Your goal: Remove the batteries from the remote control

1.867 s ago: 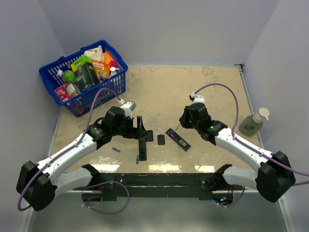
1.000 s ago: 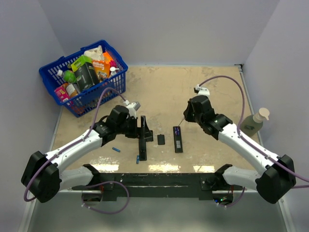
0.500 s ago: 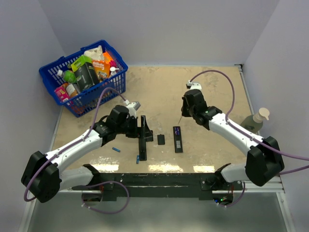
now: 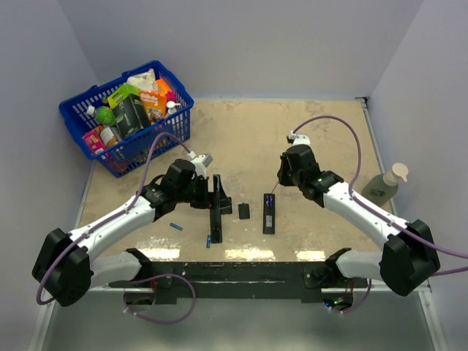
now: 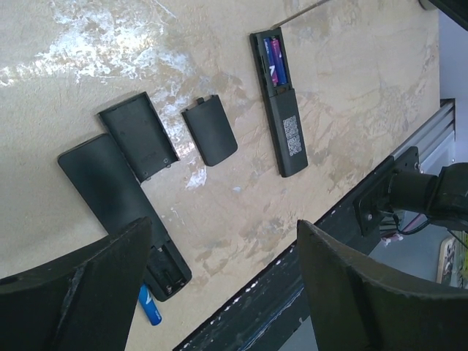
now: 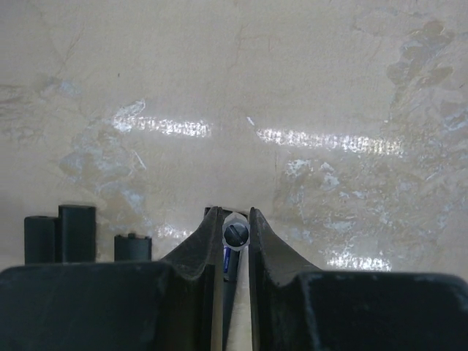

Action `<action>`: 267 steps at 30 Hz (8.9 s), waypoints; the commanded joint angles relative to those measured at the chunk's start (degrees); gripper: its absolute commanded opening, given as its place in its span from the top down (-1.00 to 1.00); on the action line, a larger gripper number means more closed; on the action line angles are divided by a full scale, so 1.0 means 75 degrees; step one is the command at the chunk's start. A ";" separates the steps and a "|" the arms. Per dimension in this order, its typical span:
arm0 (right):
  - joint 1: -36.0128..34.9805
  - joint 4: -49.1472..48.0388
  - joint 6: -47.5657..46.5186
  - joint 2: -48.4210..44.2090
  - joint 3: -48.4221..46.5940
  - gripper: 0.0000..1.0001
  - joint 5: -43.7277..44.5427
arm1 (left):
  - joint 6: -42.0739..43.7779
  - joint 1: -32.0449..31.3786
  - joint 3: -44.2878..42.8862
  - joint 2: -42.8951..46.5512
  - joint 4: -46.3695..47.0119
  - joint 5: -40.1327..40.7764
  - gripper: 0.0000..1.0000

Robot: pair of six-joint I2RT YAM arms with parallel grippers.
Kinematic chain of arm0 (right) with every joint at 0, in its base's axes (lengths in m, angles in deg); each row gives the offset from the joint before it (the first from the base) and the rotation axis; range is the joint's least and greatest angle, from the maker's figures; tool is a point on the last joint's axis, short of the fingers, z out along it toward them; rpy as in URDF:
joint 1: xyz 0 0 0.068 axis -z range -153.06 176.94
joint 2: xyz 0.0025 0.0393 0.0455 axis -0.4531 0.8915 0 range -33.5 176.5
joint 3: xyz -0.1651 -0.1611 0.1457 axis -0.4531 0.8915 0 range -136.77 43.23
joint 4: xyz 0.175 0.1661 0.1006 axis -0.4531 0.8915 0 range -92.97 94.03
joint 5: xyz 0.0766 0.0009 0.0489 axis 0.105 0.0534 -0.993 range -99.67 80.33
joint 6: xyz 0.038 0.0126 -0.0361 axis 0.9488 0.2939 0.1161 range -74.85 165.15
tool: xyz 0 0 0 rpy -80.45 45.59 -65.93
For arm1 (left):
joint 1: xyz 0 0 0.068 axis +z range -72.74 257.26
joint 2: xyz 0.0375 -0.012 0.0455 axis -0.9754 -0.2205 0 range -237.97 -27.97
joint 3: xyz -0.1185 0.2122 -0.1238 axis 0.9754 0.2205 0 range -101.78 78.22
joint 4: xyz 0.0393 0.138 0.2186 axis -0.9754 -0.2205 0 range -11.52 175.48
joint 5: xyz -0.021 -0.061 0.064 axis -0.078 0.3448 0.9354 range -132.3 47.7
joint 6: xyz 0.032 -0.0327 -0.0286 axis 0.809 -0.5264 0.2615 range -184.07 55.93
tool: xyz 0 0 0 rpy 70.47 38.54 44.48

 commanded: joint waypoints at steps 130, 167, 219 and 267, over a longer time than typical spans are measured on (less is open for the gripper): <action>-0.1066 -0.3857 0.1501 -0.4177 0.4915 1.00 -0.0015 | -0.0746 -0.0062 -0.2101 -0.6435 0.3934 -0.2650 0.60; -0.1055 -0.5768 0.0705 -0.2701 0.4119 1.00 -0.0531 | -0.0828 -0.0156 -0.1586 -0.6295 0.4075 -0.2592 1.00; -0.1066 -0.2075 -0.0432 -0.2655 0.2009 1.00 -0.0472 | -0.0547 -0.0097 -0.2207 -0.5872 0.3395 -0.2076 0.53; -0.1078 -0.2932 -0.0397 -0.1635 0.2583 1.00 -0.0577 | -0.0969 -0.0238 -0.1644 -0.6025 0.4134 -0.2369 0.60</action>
